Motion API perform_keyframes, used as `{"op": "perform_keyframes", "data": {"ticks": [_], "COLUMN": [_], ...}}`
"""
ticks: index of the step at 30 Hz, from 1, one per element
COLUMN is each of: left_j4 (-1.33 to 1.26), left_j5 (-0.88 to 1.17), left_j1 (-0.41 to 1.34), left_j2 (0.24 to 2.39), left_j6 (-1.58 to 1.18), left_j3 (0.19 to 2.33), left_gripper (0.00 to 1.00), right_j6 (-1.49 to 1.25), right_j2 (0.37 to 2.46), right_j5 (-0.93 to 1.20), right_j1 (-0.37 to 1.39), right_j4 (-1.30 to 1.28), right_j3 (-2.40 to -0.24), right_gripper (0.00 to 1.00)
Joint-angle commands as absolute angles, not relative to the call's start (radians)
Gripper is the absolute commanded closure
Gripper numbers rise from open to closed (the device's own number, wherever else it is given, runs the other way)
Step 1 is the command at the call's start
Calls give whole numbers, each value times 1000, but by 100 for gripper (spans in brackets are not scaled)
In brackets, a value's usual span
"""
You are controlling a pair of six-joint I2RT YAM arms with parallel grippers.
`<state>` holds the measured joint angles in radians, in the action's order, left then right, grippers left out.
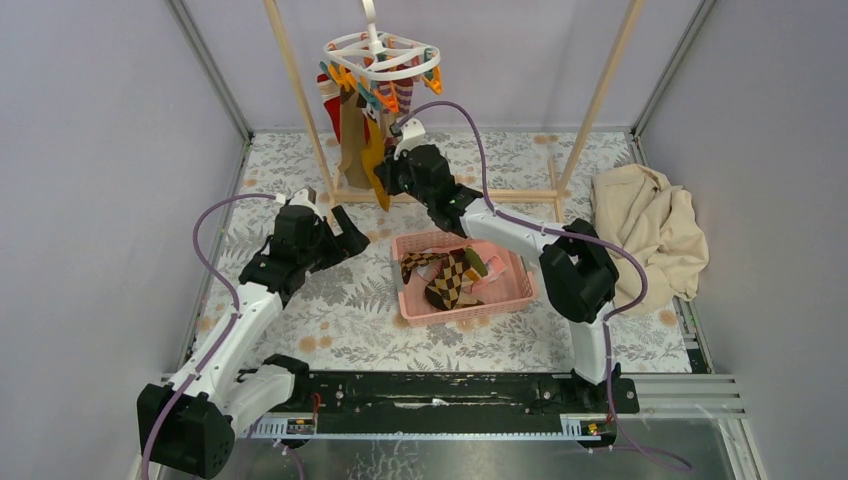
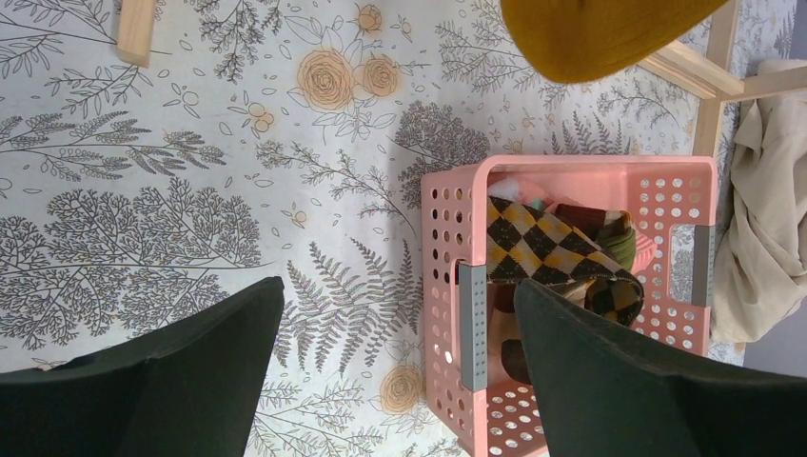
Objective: Remove the socks clipped to the hanger
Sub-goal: Move the hanger to the clothesline.
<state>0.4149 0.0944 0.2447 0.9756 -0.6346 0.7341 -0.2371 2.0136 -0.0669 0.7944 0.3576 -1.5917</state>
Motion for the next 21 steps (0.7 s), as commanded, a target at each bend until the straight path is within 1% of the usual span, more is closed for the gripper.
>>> {"op": "perform_keyframes", "data": {"ticks": [1,11,21], "left_j4": [402,415,421], "left_j5": [116,119,121], "left_j1": [235,235,235], "left_j2": [972,954,935], "left_j6": [-618,-624,-631], "left_j3": [724,730,721], "left_gripper": [1,1,1], "right_j6": [-241,-254,-307], "right_j2": [1909,1778,1730], "right_j5": [-72,-84,-15], "right_j1": [795,751,665], "right_j4": [409,409,376], "right_j3": [-1554,-1426,-1411], "right_gripper": [94,93,92]}}
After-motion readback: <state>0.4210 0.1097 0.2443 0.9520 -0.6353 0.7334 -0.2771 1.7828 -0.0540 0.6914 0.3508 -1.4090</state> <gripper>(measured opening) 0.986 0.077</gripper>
